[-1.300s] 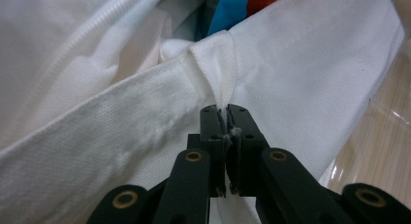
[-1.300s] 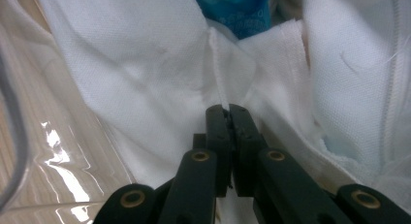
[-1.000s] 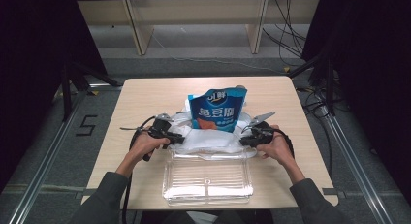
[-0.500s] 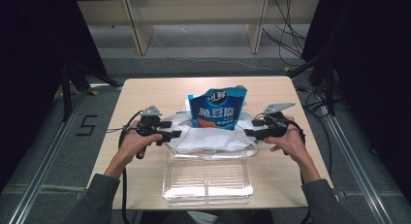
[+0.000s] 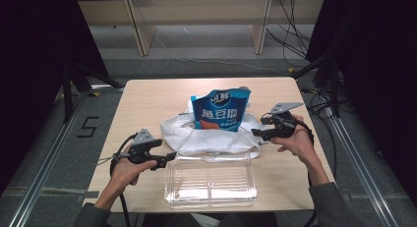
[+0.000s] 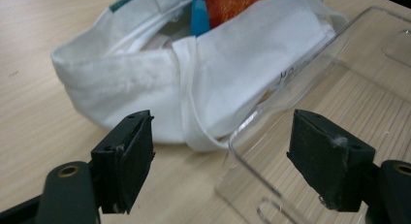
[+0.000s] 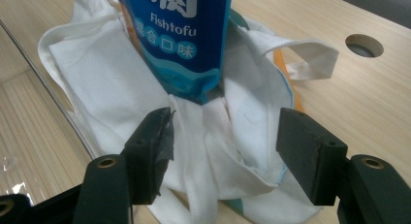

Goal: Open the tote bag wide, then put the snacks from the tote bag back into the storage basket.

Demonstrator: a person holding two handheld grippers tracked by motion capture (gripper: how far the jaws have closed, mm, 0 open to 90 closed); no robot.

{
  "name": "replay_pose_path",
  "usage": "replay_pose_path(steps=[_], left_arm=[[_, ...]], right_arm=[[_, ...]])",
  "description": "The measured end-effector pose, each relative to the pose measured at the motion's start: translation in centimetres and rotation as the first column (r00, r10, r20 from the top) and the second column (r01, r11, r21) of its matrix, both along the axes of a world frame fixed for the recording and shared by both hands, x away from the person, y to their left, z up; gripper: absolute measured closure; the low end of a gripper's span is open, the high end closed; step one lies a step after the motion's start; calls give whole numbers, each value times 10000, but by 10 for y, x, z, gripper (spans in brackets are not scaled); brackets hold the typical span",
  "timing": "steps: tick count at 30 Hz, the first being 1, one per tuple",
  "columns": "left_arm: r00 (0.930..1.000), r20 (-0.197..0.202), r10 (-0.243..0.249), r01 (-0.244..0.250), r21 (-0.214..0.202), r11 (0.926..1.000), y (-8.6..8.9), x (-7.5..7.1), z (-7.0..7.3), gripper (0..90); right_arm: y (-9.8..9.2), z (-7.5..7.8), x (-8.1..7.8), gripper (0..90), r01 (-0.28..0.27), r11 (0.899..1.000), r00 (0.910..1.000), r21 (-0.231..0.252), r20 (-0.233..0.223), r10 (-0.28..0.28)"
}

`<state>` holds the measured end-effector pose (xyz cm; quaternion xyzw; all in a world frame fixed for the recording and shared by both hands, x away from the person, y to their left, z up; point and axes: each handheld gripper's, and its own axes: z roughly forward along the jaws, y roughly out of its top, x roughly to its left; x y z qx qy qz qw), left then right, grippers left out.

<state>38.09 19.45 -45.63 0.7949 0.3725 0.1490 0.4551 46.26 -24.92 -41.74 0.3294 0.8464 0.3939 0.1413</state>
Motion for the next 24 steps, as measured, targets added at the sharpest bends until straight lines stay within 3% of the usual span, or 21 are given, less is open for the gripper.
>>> replay_pose_path(steps=[1, 2, 3, 6, 9, 12, 13, 17, 19, 21, 24], left_arm=[[9999, -142, -48, 51, 241, 9997, 3, -3, -3, 235], [9997, -214, 104, -101, 125, 9999, 4, -7, -7, 232], [9996, -273, 115, -108, 285, 9995, 6, -10, -10, 230], [9989, -415, 203, -211, -202, 9996, 9, -18, -14, 202], [9999, 15, 163, -163, -22, 9999, 11, -24, -10, 204], [9998, 118, 187, -181, -433, 9989, 13, -30, -4, 203], [9997, 165, 170, -160, -567, 9983, 15, -33, -1, 203], [9993, 265, 278, -265, -476, 9985, 23, -39, 2, 200], [9991, 115, 409, -403, -497, 9980, 27, -43, -1, 200], [9985, 98, 534, -530, -349, 9980, 31, -47, -4, 200], [9976, 73, 694, -693, -131, 9975, 35, -51, -9, 200]], right_arm=[[0, 0, 0, 385, 57, 9999, 10000, 120, 62, -58], [-2, 1, 1, 383, 29, 10000, 9998, 30, 180, -29], [-2, 1, 0, 380, 133, 9999, 9999, 65, 21, -133], [-2, 0, 0, 372, 132, 9999, 9999, 68, -6, -132], [-3, 0, 0, 364, 176, 9998, 9998, 39, 9, -176], [-3, 2, 1, 358, 24, 9999, 9999, -134, 143, -22], [-2, 3, -1, 358, 130, 9999, 9999, -55, -14, -130], [0, 3, 0, 356, 12, 10000, 9998, -22, 204, -11], [2, 4, -1, 354, 122, 9999, 9999, -53, 53, -121], [3, 5, 1, 353, -70, 10000, 9998, -62, 184, 71], [3, 7, 1, 345, 57, 10000, 9999, 2, 140, -57]])
